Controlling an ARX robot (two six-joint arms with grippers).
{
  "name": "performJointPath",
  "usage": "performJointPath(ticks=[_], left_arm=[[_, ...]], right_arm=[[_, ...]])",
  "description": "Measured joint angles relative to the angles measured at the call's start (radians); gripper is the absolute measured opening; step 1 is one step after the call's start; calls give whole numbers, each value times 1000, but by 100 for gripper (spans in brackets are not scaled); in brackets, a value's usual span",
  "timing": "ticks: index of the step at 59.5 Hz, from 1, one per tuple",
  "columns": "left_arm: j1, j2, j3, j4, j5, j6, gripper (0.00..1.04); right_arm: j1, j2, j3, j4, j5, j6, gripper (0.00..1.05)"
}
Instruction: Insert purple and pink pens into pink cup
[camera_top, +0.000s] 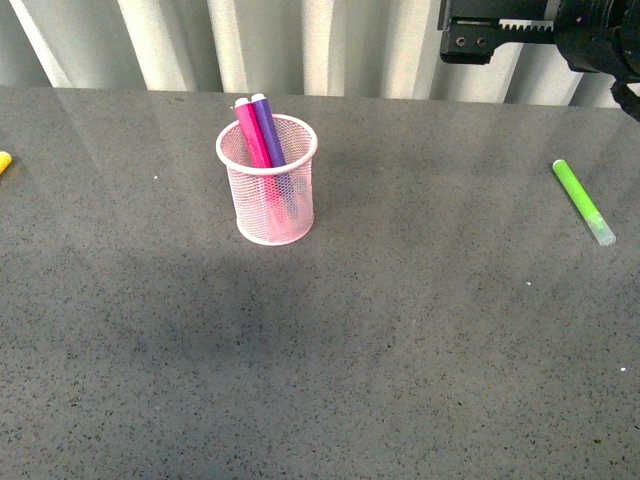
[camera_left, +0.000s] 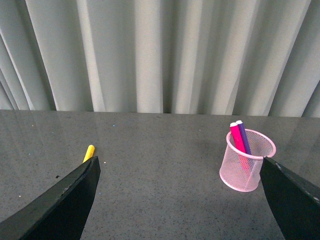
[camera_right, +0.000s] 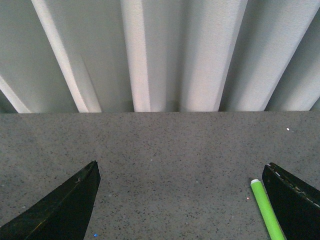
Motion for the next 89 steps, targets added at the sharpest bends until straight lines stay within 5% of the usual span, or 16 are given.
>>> performJointPath(ticks=[5,11,17,35,70,89], left_arm=[[0,1,0,0,0,0,98],[0,0,0,0,-1,0,98],[0,0,0,0,-3,0,98],[0,0,0,0,-1,0,98],[0,0,0,0,-1,0,98],[0,0,0,0,-1,0,98]], right_arm=[[5,8,-7,12,0,1,97],[-11,17,-132,332,-17,-80,80],[-45,-47,-259,477,-55,-113,64],[-182,-350,-567,491,-168,-129,3],[-367,-892,-797,180,-340,-132,3],[-370,-1223,-814,-106,-344,-132,3]])
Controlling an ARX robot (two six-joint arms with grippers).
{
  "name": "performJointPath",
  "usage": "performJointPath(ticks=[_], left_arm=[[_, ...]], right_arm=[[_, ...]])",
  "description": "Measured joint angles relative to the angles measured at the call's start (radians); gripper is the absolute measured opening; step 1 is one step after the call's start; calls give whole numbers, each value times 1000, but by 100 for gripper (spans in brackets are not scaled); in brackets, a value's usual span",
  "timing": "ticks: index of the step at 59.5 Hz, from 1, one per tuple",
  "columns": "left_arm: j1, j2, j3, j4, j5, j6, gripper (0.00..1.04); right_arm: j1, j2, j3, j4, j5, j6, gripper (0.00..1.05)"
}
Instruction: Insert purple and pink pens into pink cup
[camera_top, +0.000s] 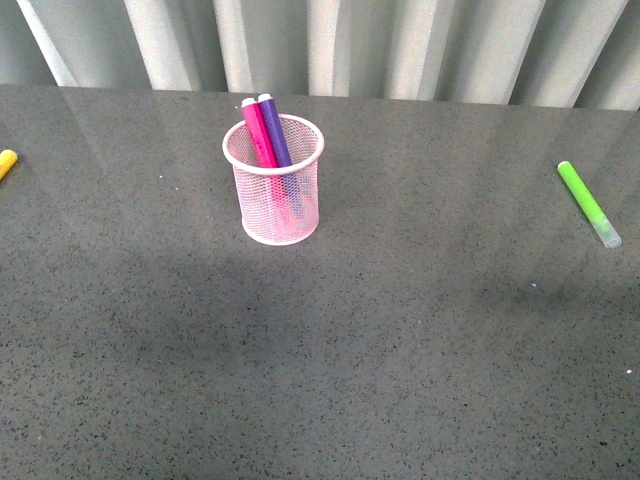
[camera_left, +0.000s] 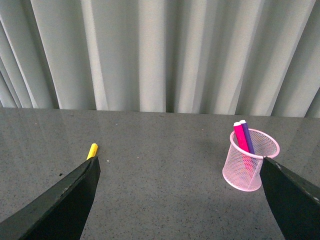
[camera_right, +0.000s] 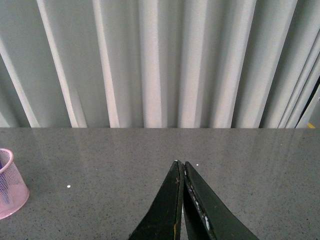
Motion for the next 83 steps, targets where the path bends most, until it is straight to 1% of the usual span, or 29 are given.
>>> performJointPath(ticks=[25,46,58,64,81,82,83], left_arm=[[0,0,0,0,0,0,98],[0,0,0,0,0,0,98],[0,0,0,0,0,0,98],[0,0,0,0,0,0,98],[0,-1,0,0,0,0,98],[0,-1,0,0,0,0,98],[0,-1,0,0,0,0,98]], right_arm=[[0,-229,-1,-216,0,0,3],[0,-357,-1,-342,0,0,3],[0,-404,-1,-389,0,0,3],[0,-537,0,-555,0,0,3],[0,-572,0,-565,0,0,3],[0,-572,0,-565,1,0,4],[0,-572,0,-565,0,0,7]])
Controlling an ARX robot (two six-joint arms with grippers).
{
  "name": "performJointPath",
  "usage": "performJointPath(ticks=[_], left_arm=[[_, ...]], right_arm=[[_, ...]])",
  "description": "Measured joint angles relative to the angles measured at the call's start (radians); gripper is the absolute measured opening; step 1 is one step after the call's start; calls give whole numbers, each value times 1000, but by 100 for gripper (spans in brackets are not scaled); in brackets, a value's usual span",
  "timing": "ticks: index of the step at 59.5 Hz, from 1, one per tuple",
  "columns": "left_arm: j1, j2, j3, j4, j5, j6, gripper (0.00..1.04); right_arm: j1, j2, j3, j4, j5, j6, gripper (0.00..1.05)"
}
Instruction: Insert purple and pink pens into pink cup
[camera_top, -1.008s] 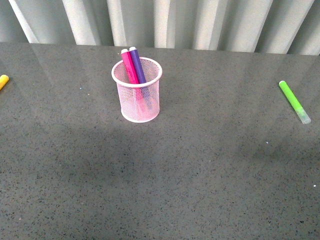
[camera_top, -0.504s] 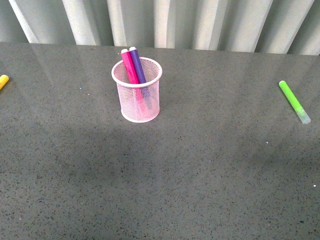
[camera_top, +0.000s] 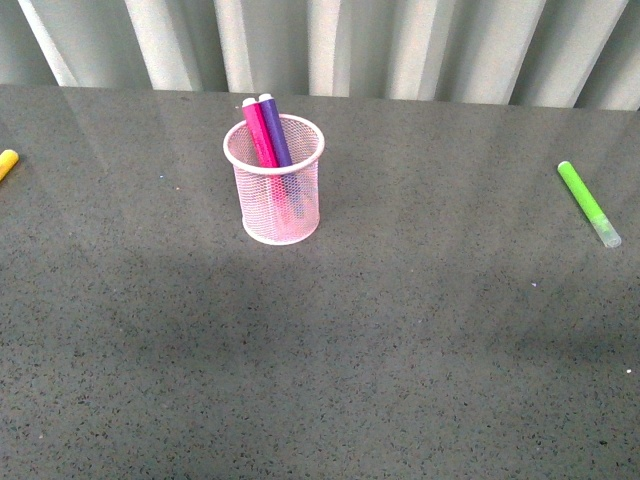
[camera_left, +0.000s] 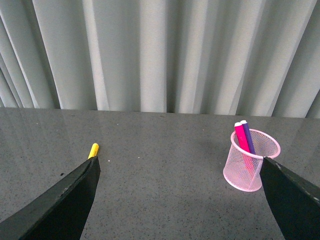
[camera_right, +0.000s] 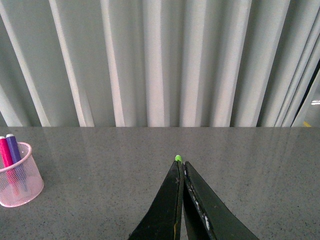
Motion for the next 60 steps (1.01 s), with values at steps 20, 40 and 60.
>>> performJointPath(ticks=[20,40,60], left_arm=[[0,0,0,0,0,0,98],[0,0,0,0,0,0,98],[0,0,0,0,0,0,98]], right_arm=[[0,0,0,0,0,0,67],[0,0,0,0,0,1,98],[0,0,0,0,0,1,98]])
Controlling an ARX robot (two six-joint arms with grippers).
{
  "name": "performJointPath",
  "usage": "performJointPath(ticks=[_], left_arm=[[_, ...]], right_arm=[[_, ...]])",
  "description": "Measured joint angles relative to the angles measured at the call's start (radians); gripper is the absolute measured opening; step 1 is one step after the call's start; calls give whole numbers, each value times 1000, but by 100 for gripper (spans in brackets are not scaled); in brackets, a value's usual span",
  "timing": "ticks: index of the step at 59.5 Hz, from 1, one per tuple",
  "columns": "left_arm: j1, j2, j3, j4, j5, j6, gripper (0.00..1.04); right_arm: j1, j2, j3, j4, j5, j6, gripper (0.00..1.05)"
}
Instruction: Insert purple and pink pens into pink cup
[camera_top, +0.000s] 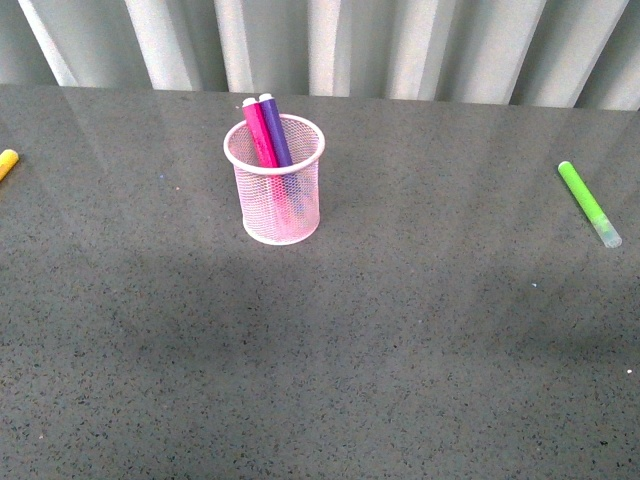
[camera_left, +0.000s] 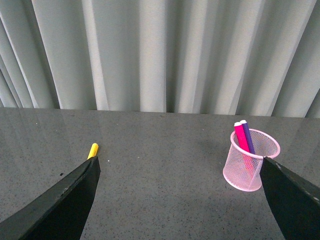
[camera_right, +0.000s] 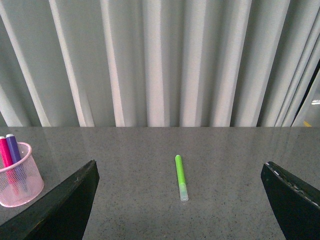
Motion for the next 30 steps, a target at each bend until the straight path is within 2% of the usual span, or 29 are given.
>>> performJointPath(ticks=[30], left_arm=[[0,0,0,0,0,0,98]], right_arm=[[0,0,0,0,0,0,98]])
